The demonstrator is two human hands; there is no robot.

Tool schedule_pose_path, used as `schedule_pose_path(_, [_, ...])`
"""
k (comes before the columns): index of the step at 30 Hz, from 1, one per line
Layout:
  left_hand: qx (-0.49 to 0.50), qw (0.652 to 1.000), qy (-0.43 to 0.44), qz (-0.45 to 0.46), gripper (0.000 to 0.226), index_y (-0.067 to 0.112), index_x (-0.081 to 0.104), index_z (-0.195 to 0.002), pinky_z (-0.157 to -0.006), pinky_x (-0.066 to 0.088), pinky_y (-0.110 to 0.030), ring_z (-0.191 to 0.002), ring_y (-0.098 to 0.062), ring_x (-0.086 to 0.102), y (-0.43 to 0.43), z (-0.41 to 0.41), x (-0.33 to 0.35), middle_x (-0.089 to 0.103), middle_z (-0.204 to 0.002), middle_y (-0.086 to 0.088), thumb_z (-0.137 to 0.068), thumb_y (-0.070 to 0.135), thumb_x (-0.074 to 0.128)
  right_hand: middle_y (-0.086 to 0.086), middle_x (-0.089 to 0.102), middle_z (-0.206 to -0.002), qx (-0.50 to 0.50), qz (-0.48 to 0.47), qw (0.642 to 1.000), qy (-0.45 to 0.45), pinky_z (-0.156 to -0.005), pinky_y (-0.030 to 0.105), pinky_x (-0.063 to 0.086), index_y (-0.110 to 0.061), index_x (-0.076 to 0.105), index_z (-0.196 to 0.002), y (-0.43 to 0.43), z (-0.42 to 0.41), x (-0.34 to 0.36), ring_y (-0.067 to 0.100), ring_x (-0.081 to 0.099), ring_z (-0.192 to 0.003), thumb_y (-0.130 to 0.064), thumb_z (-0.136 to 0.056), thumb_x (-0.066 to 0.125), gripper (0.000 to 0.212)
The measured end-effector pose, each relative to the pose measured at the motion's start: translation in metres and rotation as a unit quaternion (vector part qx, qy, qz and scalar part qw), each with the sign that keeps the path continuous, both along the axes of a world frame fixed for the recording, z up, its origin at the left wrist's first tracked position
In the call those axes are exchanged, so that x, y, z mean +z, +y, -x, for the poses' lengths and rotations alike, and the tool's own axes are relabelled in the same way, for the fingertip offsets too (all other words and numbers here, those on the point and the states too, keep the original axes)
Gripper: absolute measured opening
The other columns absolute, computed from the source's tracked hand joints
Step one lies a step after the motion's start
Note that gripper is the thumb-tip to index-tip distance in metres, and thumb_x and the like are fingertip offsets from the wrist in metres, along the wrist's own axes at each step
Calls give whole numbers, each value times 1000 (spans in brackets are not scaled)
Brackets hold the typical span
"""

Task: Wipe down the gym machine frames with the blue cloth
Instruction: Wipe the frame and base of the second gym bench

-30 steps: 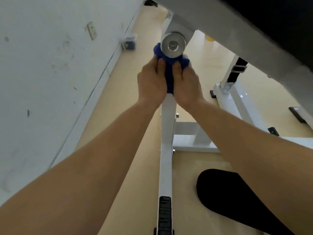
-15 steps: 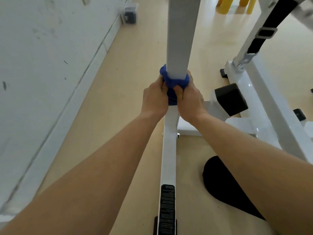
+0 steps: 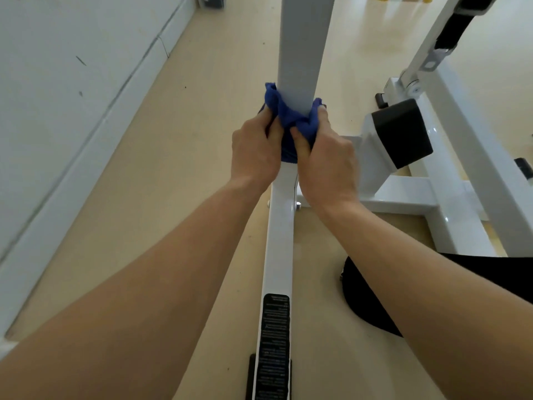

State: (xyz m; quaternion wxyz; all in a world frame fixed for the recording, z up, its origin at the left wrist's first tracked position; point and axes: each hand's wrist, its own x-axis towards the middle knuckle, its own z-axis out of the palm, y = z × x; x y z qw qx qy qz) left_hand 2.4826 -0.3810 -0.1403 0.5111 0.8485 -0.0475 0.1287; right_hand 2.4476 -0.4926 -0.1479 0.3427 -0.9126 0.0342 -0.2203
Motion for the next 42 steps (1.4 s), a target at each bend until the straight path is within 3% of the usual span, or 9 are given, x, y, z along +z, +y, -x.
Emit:
schedule_pose_path(5, [-3, 1000, -8, 9, 20, 20, 66, -104, -61, 42, -6, -67, 3, 61, -2, -4, -11, 66, -75, 14, -102, 27, 47, -7, 62, -81, -74, -43, 996, 30, -55, 15, 35, -17, 66, -101, -6, -7, -7, 13, 58, -71, -55, -95, 53, 41])
schedule_pose_path(11, [24, 999, 38, -15, 17, 22, 60, -88, -56, 40, -7, -70, -12, 61, -8, 1, -45, 65, -75, 7, -100, 28, 50, -3, 69, -83, -74, -59, 992, 80, -63, 28, 47, -20, 71, -96, -6, -6, -38, 17, 64, -74, -54, -94, 56, 38])
schedule_pose_path(14, [27, 997, 72, -13, 25, 21, 56, -77, -54, 40, -8, -66, -6, 57, -3, 7, -62, 62, -73, 7, -100, 30, 53, -2, 69, -88, -79, -136, 982, 106, -65, 27, 49, -17, 70, -97, 0, 1, -47, 17, 66, -80, -49, -92, 63, 32])
schedule_pose_path(17, [64, 996, 54, 25, 36, 25, 48, -63, -50, 35, -11, -53, -1, 49, -4, 6, -54, 54, -60, 12, -97, 27, 57, -7, 69, -99, -35, -232, 972, 34, -79, 19, 56, -18, 64, -110, 6, 10, -44, 5, 66, -90, -41, -88, 70, 33])
schedule_pose_path(20, [86, 993, 30, 71, 37, 25, 47, -61, -50, 33, -11, -51, -2, 47, -12, 6, -39, 53, -58, 12, -97, 27, 57, -4, 69, -108, 20, -281, 959, -36, -80, 13, 53, -16, 58, -123, 8, 21, -42, 5, 66, -99, -32, -92, 69, 37])
schedule_pose_path(27, [53, 998, -2, 35, 36, 29, 48, -64, -52, 35, -11, -54, -3, 49, -12, -2, -36, 55, -61, 13, -100, 29, 52, -10, 66, -83, -57, -194, 979, -29, -64, 3, 45, -19, 65, -95, 5, -6, -34, -2, 62, -75, -41, -97, 59, 23])
schedule_pose_path(31, [40, 999, 1, 16, 28, 23, 53, -75, -54, 36, -7, -56, -3, 50, -9, -3, -44, 53, -65, 14, -102, 27, 49, -10, 66, -80, -79, -180, 981, -1, -63, 11, 49, -18, 67, -93, 3, -11, -47, 2, 63, -73, -44, -97, 58, 27])
schedule_pose_path(36, [28, 998, 64, -6, 24, 20, 60, -80, -54, 37, -10, -65, -5, 55, -3, -2, -77, 61, -73, 5, -101, 27, 51, -2, 69, -85, -104, -184, 975, 68, -72, 33, 56, -16, 69, -93, 4, -9, -83, 15, 64, -77, -42, -95, 60, 28])
schedule_pose_path(42, [19, 991, 124, -41, 24, 16, 57, -75, -53, 30, -20, -68, -17, 53, -1, -3, -109, 61, -77, -2, -98, 22, 54, 4, 67, -85, -116, -124, 978, 124, -67, 37, 47, -12, 65, -87, 2, -13, -107, 25, 61, -80, -32, -94, 59, 21])
